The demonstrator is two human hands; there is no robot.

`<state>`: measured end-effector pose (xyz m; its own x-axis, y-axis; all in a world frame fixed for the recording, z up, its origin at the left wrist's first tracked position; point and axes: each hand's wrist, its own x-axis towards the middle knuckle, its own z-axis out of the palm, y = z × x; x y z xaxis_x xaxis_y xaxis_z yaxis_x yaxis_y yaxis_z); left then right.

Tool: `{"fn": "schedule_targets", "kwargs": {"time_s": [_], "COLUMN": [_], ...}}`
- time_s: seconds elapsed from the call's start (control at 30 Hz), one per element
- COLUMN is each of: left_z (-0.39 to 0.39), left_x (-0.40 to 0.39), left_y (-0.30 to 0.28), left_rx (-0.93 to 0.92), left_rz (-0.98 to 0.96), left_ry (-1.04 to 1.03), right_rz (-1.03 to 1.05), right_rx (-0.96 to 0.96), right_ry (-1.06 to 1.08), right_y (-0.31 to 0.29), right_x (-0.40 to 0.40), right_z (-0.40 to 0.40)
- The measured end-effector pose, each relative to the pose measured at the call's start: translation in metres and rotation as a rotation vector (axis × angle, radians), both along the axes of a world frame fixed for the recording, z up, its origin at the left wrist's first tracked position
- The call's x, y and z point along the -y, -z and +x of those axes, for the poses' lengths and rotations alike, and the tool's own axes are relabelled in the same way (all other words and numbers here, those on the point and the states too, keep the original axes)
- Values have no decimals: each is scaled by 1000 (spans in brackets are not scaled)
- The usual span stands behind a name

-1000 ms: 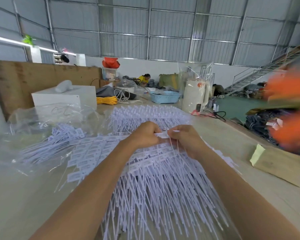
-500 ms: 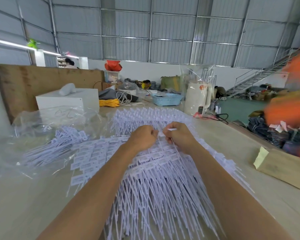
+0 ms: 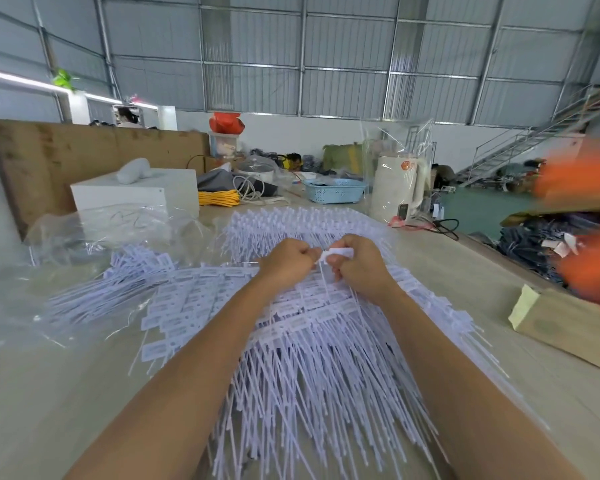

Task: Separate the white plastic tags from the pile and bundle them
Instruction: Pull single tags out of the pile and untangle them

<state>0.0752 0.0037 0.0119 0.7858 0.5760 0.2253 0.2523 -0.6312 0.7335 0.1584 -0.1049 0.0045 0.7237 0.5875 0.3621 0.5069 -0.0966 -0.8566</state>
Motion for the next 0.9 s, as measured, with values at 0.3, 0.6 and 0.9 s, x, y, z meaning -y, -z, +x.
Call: {"fn": "schedule_targets", "kwargs": {"time_s": [0.3,0.6,0.9], "left_z": [-6,-3,-22], "left_x": [3,4,-10], "left_y": [-8,-15,-23], "left_rx": [82,-77,-111], "left_rz": [-214,-212,19], "left_ry": [51,50,313], "right_rz": [43,558,304], "right_rx": [386,-376,-516], "right_ry": [214,54,-265], "right_y": [1,-51,-59], "right_x": [1,43,37], "right_z": [8,16,-15]}}
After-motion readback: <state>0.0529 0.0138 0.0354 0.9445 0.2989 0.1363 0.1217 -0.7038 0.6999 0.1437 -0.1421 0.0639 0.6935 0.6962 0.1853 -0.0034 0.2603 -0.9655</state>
